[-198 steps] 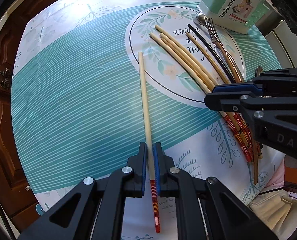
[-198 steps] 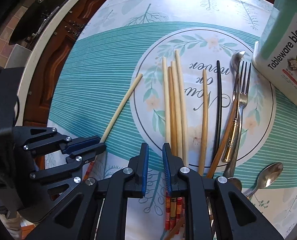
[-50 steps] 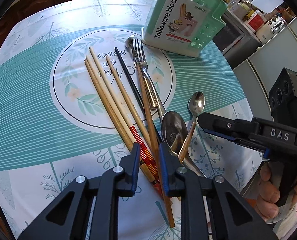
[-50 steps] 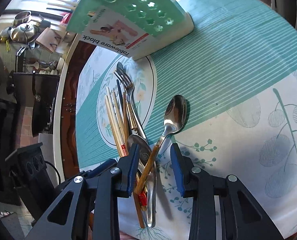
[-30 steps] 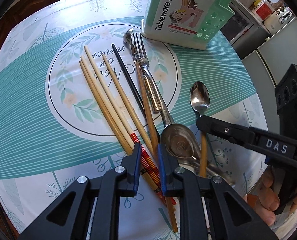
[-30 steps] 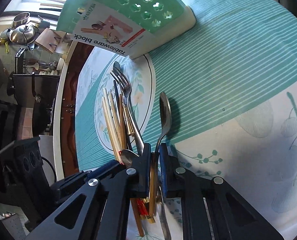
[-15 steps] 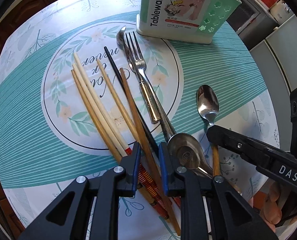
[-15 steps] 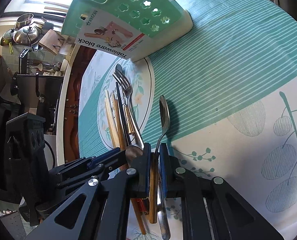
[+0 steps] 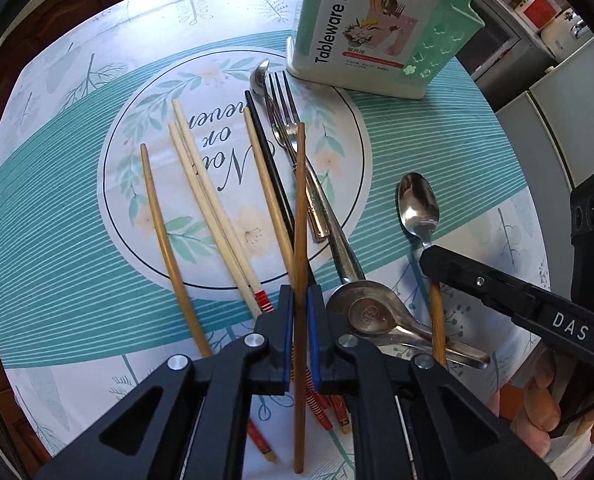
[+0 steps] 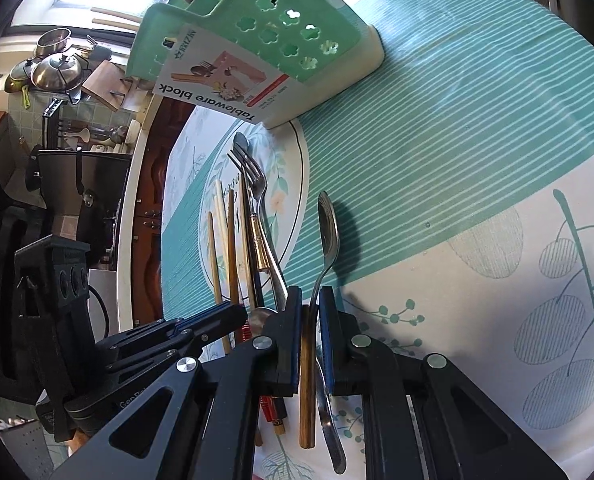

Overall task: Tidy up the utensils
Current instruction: 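Grasp a brown wooden chopstick with the left tool while the right tool reaches into the utensils, then carry the brown chopstick with the left tool while the right tool carries a silver spoon into the green holder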

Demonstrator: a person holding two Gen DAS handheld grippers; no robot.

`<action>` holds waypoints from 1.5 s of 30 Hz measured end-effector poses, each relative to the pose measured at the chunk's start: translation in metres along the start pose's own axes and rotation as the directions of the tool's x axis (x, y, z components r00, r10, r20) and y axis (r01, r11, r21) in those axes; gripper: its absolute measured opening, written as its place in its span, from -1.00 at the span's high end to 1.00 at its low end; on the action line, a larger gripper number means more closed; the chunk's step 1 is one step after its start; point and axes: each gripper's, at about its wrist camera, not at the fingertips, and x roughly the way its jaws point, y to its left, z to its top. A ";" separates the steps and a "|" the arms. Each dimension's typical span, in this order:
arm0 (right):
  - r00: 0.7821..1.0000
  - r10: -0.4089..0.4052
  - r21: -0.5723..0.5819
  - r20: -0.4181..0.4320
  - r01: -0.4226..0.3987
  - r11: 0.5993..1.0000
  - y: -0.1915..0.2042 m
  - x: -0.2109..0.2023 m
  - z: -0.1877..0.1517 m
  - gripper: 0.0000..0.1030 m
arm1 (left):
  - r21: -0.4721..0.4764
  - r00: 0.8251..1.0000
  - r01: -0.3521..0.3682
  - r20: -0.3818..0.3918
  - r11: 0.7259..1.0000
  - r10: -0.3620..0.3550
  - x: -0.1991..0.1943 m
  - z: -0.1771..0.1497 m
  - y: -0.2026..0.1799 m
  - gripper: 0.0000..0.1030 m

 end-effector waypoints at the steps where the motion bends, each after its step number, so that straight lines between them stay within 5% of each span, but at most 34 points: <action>1: 1.000 0.002 -0.002 -0.001 -0.002 1.000 0.001 0.000 0.000 0.83 | -0.001 1.000 0.005 0.009 1.000 -0.005 -0.005 -0.004 0.003 0.92; 6: 1.000 0.024 -0.041 0.006 -0.024 0.999 0.009 -0.007 -0.003 0.83 | 0.017 0.992 0.031 0.123 0.999 -0.033 -0.034 -0.018 0.008 0.92; 15: 0.996 0.056 -0.188 0.063 -0.043 0.981 0.044 -0.034 -0.010 0.83 | 0.012 0.937 -0.004 0.348 1.000 -0.001 -0.088 -0.036 0.008 0.92; 18: 0.993 0.052 -0.241 0.107 -0.025 0.970 0.058 -0.050 -0.010 0.83 | 0.019 0.906 -0.021 0.424 1.000 0.011 -0.108 -0.037 0.004 0.92; 25: 0.966 0.036 -0.383 0.257 0.068 0.921 0.096 -0.097 0.004 0.83 | 0.061 0.801 -0.023 0.598 0.998 -0.018 -0.171 -0.011 -0.011 0.91; 30: 0.913 0.068 -0.479 0.402 0.146 0.866 0.135 -0.137 0.025 0.83 | 0.073 0.740 -0.030 0.672 0.997 -0.027 -0.199 0.026 -0.019 0.91; 34: 0.865 0.117 -0.506 0.487 0.171 0.845 0.157 -0.160 0.048 0.83 | 0.044 0.660 -0.044 0.751 0.998 -0.004 -0.220 0.064 -0.025 0.91; 38: 0.801 0.178 -0.535 0.571 0.199 0.821 0.169 -0.176 0.070 0.83 | -0.004 0.600 -0.036 0.800 0.999 0.025 -0.227 0.096 -0.026 0.91; 43: 0.742 0.225 -0.576 0.632 0.255 0.777 0.181 -0.174 0.098 0.83 | -0.033 0.557 -0.028 0.829 0.999 0.043 -0.213 0.126 -0.027 0.91; 45: 0.729 0.241 -0.592 0.641 0.270 0.759 0.191 -0.162 0.109 0.83 | -0.033 0.553 -0.009 0.832 0.999 0.033 -0.204 0.133 -0.025 0.91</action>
